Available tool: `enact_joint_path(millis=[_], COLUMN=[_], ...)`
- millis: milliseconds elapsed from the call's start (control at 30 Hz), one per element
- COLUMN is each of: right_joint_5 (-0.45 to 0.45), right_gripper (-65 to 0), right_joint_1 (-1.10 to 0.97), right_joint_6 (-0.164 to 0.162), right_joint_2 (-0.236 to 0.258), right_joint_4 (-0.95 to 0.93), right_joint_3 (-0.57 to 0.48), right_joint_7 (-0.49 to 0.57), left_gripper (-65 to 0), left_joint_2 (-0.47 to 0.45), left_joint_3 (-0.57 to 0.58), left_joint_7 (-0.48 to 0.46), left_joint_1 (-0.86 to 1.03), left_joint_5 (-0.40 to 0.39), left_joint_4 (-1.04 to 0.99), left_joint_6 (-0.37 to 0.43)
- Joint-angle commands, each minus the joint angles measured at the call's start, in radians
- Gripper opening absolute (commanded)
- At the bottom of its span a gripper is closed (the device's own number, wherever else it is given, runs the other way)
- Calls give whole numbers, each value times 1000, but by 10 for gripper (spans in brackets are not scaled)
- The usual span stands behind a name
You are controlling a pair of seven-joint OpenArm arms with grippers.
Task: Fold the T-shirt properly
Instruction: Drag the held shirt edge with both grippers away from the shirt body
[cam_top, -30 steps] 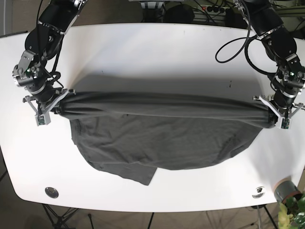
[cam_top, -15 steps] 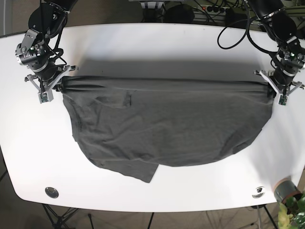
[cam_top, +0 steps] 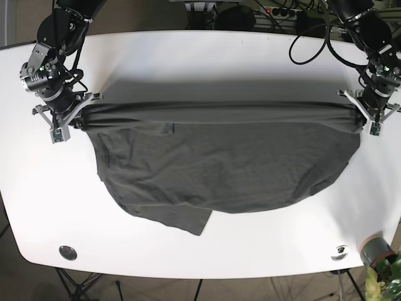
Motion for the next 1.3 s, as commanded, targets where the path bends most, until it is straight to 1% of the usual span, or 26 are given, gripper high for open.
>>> enact_joint_path(millis=[0, 400, 467, 500, 533, 567, 600, 633, 667, 700, 733, 800, 867, 933, 1033, 1100, 1200, 1267], right_joint_5=[-4, -4, -7, -8, -10, -10, -10, -7, -5, -5, -5, -4, -4, -4, -4, -4, -4, -4], right_gripper=[-628, -621, -590, -547, -490, -419, -371, -303, -225, -166, -135, -105, -105, -105, -105, -105, -105, -105], right_joint_1=[33, 92, 93, 93, 93, 93, 93, 92, 90, 87, 81, 55, 36, 13, -10, -13, -28, -26], right_joint_6=[-4, -4, -4, -10, -12, -12, -12, -12, -6, -6, -4, -4, -4, -4, -4, -4, -4, -4], right_joint_2=[15, 15, 17, 17, 17, 17, 17, 18, 21, 21, 21, 21, 18, 14, -8, -11, -16, -16], right_joint_4=[-8, -168, -180, -180, -181, -180, -178, -178, -172, -157, -142, -99, -62, -28, -22, -25, -42, -82], right_joint_3=[4, 4, 4, 4, 4, 4, 5, 8, 11, 13, 14, 14, 14, 14, 14, 14, 14, 14], right_joint_7=[20, 25, 25, 25, 25, 25, 25, 25, 25, 25, 25, 25, 25, 25, 25, 25, 25, 28], left_gripper=[-650, -647, -554, -479, -390, -297, -244, -178, -132, -133, -140, -151, -157, -157, -158, -158, -158, -158], left_joint_2=[-26, -27, -37, -40, -47, -49, -49, -50, -58, -72, -81, -93, -93, -104, -112, -112, -106, -106], left_joint_3=[-9, 0, 0, 1, 6, 11, 12, 12, 11, 12, 12, 12, 9, 4, 0, -17, -25, -23], left_joint_7=[-18, -20, -20, -20, -20, -20, -20, -20, -20, -20, -20, -20, -20, -20, -20, -25, -72, -123], left_joint_1=[-43, -106, -114, -123, -131, -131, -134, -134, -134, -132, -129, -132, -132, -127, -106, -89, -65, -26], left_joint_5=[3, 9, 11, 11, 11, 11, 11, 11, 11, 6, 3, 3, 0, -22, -65, -68, -65, -63], left_joint_4=[11, -96, -122, -135, -148, -165, -173, -182, -185, -185, -185, -187, -184, -170, -162, -161, -168, -191], left_joint_6=[10, 10, 10, 10, 11, 11, 11, 11, 11, 11, 11, 10, 10, 10, 10, 10, 10, 10])
